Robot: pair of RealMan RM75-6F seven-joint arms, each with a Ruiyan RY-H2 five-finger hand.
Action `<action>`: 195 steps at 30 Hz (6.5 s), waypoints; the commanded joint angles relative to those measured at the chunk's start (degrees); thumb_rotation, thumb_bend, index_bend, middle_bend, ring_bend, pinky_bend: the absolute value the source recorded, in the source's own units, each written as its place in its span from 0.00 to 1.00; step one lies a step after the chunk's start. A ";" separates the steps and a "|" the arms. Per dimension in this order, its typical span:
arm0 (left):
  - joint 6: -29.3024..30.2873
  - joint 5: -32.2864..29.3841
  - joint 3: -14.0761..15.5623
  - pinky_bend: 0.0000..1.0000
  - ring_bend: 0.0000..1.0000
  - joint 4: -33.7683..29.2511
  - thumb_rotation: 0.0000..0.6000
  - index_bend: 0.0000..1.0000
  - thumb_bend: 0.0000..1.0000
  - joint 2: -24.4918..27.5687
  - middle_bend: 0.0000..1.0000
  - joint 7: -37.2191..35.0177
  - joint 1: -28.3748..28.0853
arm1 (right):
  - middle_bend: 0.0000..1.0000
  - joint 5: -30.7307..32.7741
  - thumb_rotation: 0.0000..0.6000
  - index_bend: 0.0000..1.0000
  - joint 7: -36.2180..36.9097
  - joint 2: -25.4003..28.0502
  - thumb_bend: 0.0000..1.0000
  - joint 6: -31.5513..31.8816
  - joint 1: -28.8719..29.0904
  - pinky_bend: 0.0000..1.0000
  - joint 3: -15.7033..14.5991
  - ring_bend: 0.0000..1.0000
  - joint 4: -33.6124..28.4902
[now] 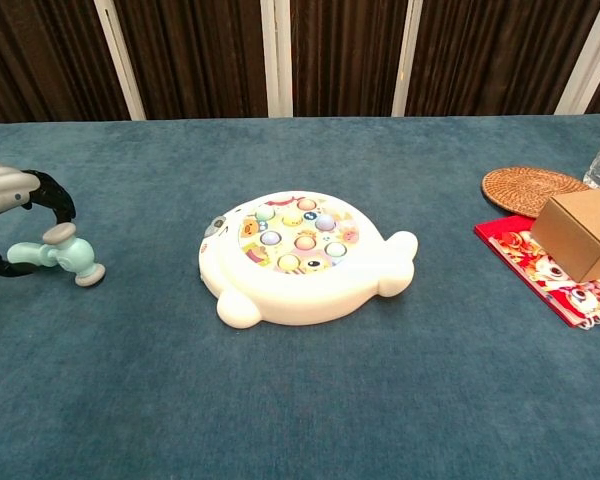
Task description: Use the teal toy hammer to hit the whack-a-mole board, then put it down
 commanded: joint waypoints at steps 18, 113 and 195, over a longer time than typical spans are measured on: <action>-0.26 -2.31 0.03 0.26 0.12 2.25 1.00 0.46 0.42 -2.63 0.23 0.62 -1.32 | 0.00 -0.01 1.00 0.00 0.25 0.10 0.30 -0.05 -0.08 0.00 -0.09 0.00 -0.24; -6.31 -22.69 -13.63 0.64 0.51 -3.03 1.00 0.71 0.63 -10.35 0.60 22.88 -27.65 | 0.00 4.72 1.00 0.00 4.82 0.90 0.30 -5.73 1.56 0.00 0.78 0.00 -2.76; -3.89 -26.65 -3.72 0.64 0.52 0.30 1.00 0.71 0.63 -14.44 0.60 21.21 -33.00 | 0.00 5.34 1.00 0.00 7.50 2.21 0.30 -5.88 1.35 0.00 1.05 0.00 -4.00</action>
